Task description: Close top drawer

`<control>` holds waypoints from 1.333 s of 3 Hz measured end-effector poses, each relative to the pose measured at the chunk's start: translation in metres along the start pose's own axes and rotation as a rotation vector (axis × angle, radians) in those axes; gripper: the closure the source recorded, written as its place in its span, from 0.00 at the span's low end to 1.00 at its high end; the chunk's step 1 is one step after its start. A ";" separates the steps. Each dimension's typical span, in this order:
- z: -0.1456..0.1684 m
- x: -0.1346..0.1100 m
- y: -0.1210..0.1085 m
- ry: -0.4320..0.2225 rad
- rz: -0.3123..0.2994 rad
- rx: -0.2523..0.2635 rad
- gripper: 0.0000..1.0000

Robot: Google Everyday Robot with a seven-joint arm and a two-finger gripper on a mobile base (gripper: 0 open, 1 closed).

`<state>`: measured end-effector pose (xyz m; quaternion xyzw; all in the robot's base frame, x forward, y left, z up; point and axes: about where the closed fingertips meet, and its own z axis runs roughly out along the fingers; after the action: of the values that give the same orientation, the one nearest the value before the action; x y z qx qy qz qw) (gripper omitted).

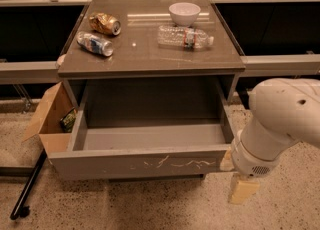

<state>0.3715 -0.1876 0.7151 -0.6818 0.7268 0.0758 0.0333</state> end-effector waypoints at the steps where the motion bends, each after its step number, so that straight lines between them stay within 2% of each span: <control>1: 0.039 -0.001 -0.011 -0.020 0.028 -0.019 0.72; 2: 0.039 -0.001 -0.011 -0.020 0.028 -0.019 0.95; 3: 0.041 -0.001 -0.013 -0.019 0.025 -0.012 1.00; 4: 0.052 0.000 -0.024 -0.015 0.009 0.034 1.00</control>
Offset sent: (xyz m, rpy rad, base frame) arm 0.0074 0.0057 -0.0343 0.0147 0.0209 -0.0215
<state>0.3929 -0.1814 0.6621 -0.6772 0.7309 0.0684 0.0499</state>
